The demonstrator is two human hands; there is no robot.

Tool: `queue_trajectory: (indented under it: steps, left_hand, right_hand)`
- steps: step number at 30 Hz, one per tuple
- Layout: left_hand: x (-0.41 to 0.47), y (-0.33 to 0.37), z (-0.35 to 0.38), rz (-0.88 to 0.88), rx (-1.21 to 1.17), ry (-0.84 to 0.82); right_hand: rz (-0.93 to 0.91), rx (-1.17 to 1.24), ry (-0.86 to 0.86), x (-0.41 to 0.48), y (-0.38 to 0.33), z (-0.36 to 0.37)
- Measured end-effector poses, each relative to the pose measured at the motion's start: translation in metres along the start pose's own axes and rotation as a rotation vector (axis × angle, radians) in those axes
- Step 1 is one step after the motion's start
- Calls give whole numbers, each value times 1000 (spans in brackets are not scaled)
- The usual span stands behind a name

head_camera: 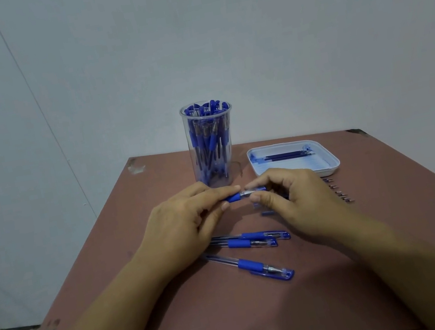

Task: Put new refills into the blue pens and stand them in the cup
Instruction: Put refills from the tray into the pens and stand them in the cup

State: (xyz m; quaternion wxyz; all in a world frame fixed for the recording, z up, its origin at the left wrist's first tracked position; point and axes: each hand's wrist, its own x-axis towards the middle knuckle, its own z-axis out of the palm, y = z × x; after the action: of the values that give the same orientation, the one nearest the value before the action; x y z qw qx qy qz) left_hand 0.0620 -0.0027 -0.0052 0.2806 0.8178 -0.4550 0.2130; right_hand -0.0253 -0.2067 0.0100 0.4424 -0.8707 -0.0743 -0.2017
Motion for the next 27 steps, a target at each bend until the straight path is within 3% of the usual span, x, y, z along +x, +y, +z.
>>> queue_trajectory:
  steps: [5, 11, 20, 24, 27]
  left_hand:
    - [2, -2, 4, -85, -199, -73]
    - [4, 2, 4, -119, -242, -222]
    - [3, 9, 1, -91, -403, -296]
    - [-2, -7, -9, -147, -290, -257]
    - [-2, -10, -10, -100, -19, -163]
  right_hand:
    - [19, 75, 38, 2, 0, 2]
    - [-50, -69, -25, 5, -1, -6]
    - [-154, -246, -43, 1, -4, -18]
    - [-89, -235, 64, -1, 8, -39]
    - [-11, -276, -21, 0, 13, -35]
